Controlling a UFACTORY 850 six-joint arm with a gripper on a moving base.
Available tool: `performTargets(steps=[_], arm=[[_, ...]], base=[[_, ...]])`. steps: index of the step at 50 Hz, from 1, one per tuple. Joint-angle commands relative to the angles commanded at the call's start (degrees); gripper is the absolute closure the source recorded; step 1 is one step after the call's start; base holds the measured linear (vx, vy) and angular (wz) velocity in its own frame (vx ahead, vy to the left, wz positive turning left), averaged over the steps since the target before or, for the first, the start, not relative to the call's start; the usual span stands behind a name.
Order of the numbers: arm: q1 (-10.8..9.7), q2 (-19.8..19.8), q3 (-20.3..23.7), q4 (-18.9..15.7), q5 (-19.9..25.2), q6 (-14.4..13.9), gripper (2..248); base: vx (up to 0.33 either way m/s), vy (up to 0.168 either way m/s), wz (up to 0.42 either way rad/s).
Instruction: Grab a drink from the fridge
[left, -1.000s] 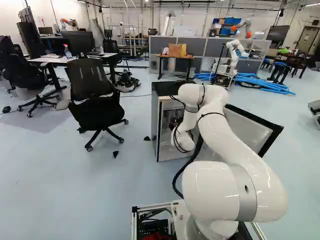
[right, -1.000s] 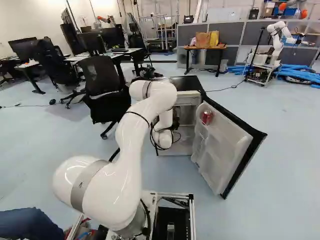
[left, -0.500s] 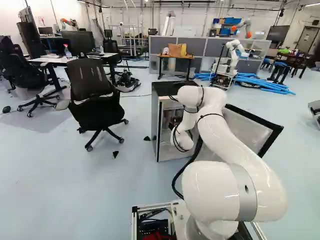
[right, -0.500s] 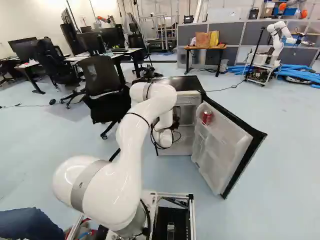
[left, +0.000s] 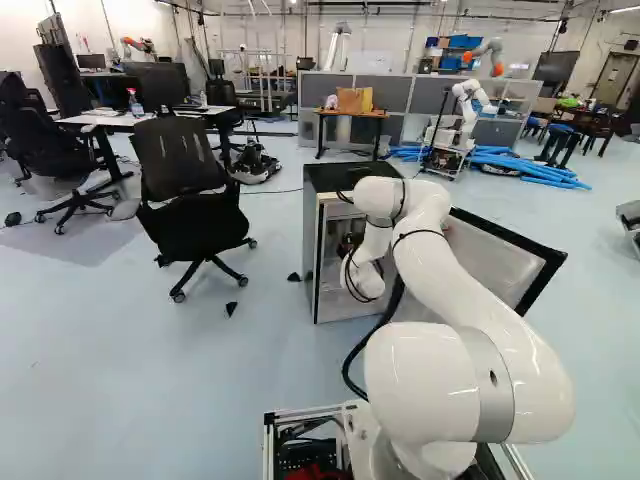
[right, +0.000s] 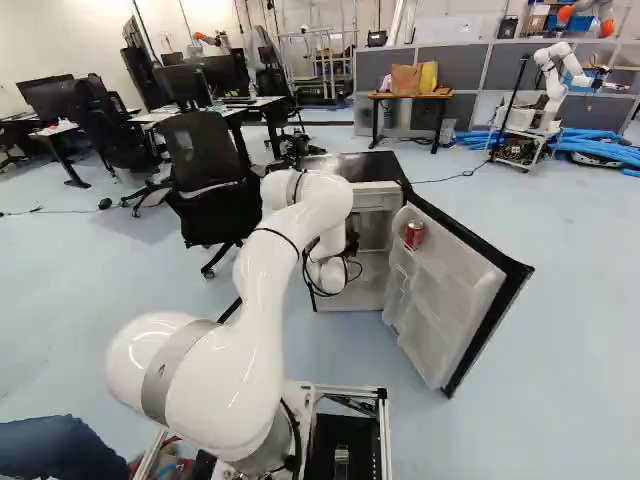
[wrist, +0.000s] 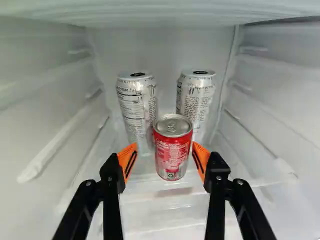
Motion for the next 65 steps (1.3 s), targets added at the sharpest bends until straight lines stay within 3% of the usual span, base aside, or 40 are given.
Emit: performTargets(steps=[31, 32, 36, 37, 41, 42, 65], arm=[[-0.28, -1.37, -2.58, 0.00, 0.00, 0.00, 84], [-0.28, -1.37, -2.58, 0.00, 0.00, 0.00, 107], [-0.28, -1.37, -2.58, 0.00, 0.00, 0.00, 107], [-0.28, -1.37, -2.58, 0.00, 0.00, 0.00, 145], [-0.28, -1.37, -2.58, 0.00, 0.00, 0.00, 145], [-0.28, -1.37, -2.58, 0.00, 0.00, 0.00, 155], [-0.28, -1.37, -2.57, 0.00, 0.00, 0.00, 155]], base=[[0.000, 0.000, 0.000], [0.000, 0.000, 0.000], [0.000, 0.000, 0.000], [0.000, 0.000, 0.000], [0.000, 0.000, 0.000], [0.000, 0.000, 0.000], [0.000, 0.000, 0.000]])
